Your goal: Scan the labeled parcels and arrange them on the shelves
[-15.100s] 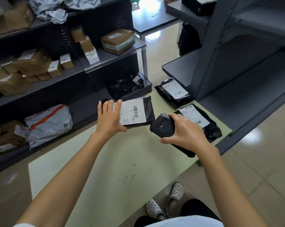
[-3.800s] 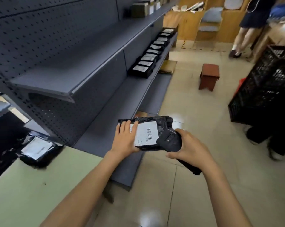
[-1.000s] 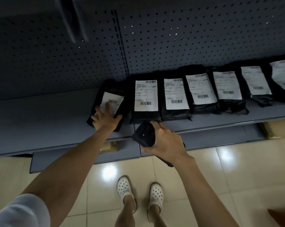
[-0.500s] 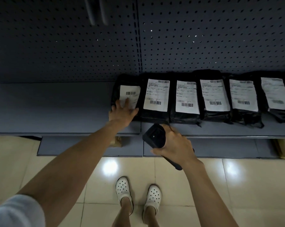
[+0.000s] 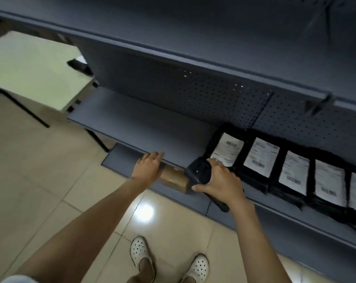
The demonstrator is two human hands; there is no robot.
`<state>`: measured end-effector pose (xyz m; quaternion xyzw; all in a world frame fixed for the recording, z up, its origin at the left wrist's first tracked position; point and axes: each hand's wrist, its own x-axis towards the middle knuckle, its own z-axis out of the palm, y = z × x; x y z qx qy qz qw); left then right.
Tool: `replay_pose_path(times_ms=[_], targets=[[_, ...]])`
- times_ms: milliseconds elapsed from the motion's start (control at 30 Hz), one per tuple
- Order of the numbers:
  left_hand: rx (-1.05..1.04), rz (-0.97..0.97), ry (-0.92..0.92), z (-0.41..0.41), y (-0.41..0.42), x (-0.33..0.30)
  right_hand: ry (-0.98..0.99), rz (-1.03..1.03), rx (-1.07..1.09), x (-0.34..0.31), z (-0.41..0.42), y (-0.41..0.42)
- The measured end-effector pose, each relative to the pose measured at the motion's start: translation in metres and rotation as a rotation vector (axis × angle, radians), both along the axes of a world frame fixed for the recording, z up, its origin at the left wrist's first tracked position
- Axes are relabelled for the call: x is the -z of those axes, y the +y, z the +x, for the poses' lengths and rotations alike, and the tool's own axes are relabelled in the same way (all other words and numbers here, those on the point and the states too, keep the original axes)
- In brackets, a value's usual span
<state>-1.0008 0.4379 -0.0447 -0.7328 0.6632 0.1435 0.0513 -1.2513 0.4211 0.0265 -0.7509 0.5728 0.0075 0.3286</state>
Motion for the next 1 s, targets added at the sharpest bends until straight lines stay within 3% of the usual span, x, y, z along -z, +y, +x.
replay_pose_path(times_ms=[167, 500, 733, 1000], targets=[[-0.179, -0.031, -0.028, 0.108, 0.063, -0.025, -0.001, -0.050, -0.213, -0.027, 0.111, 0.010], [-0.349, -0.046, -0.150, 0.343, 0.182, -0.069, -0.046, -0.067, -0.525, -0.065, 0.376, 0.070], [-0.463, -0.052, -0.152, 0.482, 0.223, -0.085, -0.080, -0.071, -0.598, -0.074, 0.525, 0.094], [-0.520, -0.091, -0.150, 0.606, 0.213, -0.086, -0.106, -0.072, -0.620, -0.069, 0.654, 0.068]])
